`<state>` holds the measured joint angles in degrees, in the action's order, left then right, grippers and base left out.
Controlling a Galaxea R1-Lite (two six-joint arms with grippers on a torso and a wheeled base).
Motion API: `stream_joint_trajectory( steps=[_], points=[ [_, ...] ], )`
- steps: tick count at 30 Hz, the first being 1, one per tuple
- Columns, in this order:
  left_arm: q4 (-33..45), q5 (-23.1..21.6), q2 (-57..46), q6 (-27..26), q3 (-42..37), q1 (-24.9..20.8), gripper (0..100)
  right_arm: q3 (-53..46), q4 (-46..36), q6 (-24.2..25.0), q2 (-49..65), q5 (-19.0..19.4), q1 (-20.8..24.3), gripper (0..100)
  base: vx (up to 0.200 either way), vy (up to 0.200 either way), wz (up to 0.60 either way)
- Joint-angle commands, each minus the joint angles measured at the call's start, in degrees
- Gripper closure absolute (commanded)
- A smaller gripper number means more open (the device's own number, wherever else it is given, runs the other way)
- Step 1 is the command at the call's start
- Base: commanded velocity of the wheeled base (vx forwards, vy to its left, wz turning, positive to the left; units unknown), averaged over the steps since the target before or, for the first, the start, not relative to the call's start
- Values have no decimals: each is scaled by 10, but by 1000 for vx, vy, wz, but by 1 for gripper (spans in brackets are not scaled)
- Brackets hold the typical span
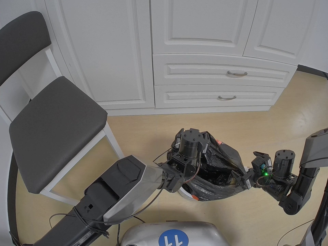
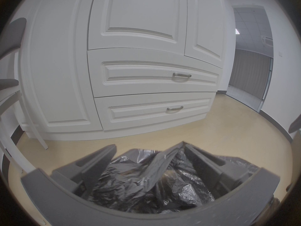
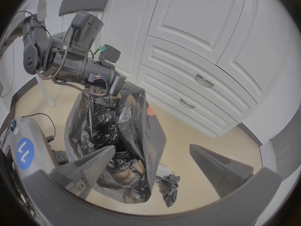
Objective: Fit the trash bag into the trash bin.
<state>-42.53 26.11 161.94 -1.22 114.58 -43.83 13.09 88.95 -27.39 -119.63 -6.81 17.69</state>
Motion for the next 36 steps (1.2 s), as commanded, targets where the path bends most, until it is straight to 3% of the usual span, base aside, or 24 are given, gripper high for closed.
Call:
stream_joint_trajectory(
  steps=[1,3,4,6,13,16,19,28,30,36],
  points=[
    [2,20,-17,-1,-1,-1,0,63,-34,-1,-24,-2,7,0,0,0,0],
    [-1,25,-46,-1,-43,-7,0,138,-134,-2,-24,-7,11,0,0,0,0],
    [-1,25,-49,0,-46,-8,0,142,-140,-2,-24,-7,11,0,0,0,0],
    [-1,26,-116,0,-145,-21,0,218,-239,3,-25,-7,0,0,0,0,0],
    [20,26,-232,0,-321,-23,0,265,-271,8,-49,-7,-35,0,0,0,0],
    [55,27,-233,4,-328,-8,0,283,-272,9,-65,-14,-37,0,0,0,0],
    [92,29,-231,18,-328,6,0,293,-269,8,-83,-45,-37,0,0,0,0],
    [102,46,-226,41,-324,25,0,326,-270,7,-119,-67,-51,0,0,0,0],
    [112,65,-204,39,-304,34,0,353,-270,8,-136,-104,-59,0,0,0,0],
    [137,87,-153,39,-233,52,0,387,-269,35,-149,-106,-56,0,0,0,0]
  ],
)
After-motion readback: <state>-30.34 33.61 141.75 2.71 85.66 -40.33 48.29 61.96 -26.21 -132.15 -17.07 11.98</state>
